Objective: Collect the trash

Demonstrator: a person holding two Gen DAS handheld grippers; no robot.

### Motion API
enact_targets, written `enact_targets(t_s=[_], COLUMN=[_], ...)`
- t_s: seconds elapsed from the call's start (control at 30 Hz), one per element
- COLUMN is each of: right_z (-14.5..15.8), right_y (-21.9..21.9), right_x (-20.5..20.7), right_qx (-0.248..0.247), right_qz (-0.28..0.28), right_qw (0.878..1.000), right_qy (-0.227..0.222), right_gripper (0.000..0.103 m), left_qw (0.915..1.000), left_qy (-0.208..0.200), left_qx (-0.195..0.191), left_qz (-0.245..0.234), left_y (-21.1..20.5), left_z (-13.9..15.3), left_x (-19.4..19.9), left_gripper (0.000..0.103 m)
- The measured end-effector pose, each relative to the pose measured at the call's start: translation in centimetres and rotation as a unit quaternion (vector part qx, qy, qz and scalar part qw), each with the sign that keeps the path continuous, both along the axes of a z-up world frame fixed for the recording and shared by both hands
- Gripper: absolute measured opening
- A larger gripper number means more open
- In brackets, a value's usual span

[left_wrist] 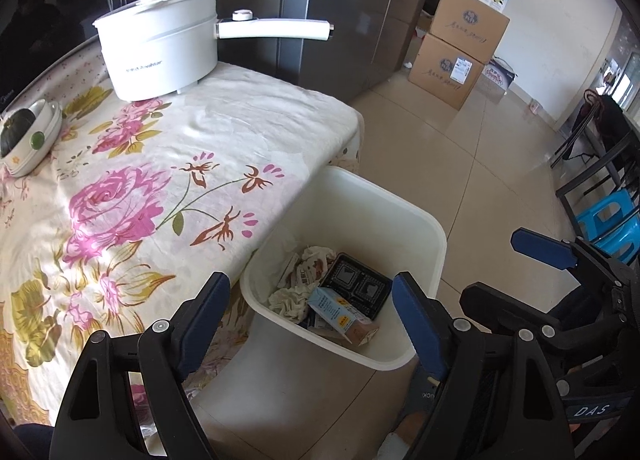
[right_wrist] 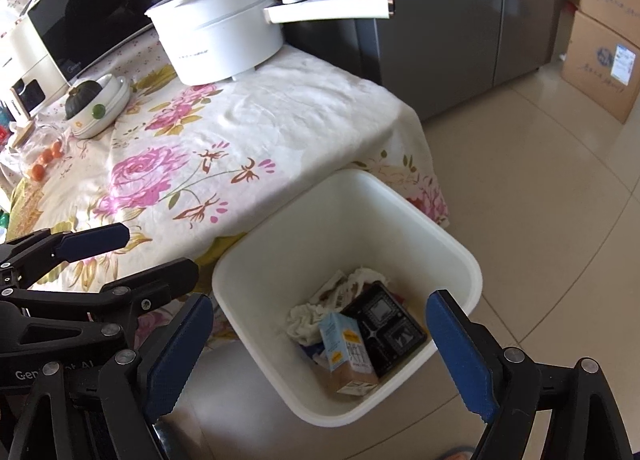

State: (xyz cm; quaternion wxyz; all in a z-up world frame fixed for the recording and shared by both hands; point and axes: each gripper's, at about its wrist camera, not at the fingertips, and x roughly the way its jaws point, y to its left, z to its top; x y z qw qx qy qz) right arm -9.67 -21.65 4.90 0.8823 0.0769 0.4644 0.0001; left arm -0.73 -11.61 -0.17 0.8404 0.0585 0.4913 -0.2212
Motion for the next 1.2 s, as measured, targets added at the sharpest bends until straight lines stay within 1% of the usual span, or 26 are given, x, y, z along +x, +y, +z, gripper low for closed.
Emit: enact_targets(t_s=[0.1, 0.3, 0.53, 0.77, 0.97, 1.2], right_z=[0.21, -0.36, 0.01, -0.05, -0.09, -0.21], right_y=[0.41, 0.37, 0.54, 0.58, 0.6, 0.55], right_x=[-0.17, 0.16, -0.11, 0.0, 0.06, 0.15], right_qx=[-0.005, -0.002, -0.001, -0.002, -0.003, -0.005], right_qz=[0.005, 0.006, 0.01, 0.01, 0.01, 0.01], right_qw=[1.0, 1.0, 1.0, 1.0, 1.0, 1.0], right_qy=[-0.008, 0.002, -0.008, -0.005, -0.005, -0.002], right_gripper=[0.092, 0.093, 0.093, 0.093, 0.093, 0.093], left_qw=[0.9999, 0.9997, 0.9989, 0.9991, 0.9989, 0.999], left_qy=[-0.007, -0.013, -0.037, -0.031, -0.038, -0.035], left_qx=[0.003, 0.008, 0.007, 0.007, 0.009, 0.009], left_qz=[0.008, 0.017, 0.028, 0.028, 0.028, 0.026], left_y=[0.43, 0.71, 0.92, 0.97, 0.89, 0.86], left_z=[0.22, 0.18, 0.87, 0.54, 0.66, 0.53], left_x=[-0.13, -0.23, -0.8, -0.62, -0.69, -0.55], left_gripper=[0.085, 0.085, 0.085, 0.085, 0.085, 0.085])
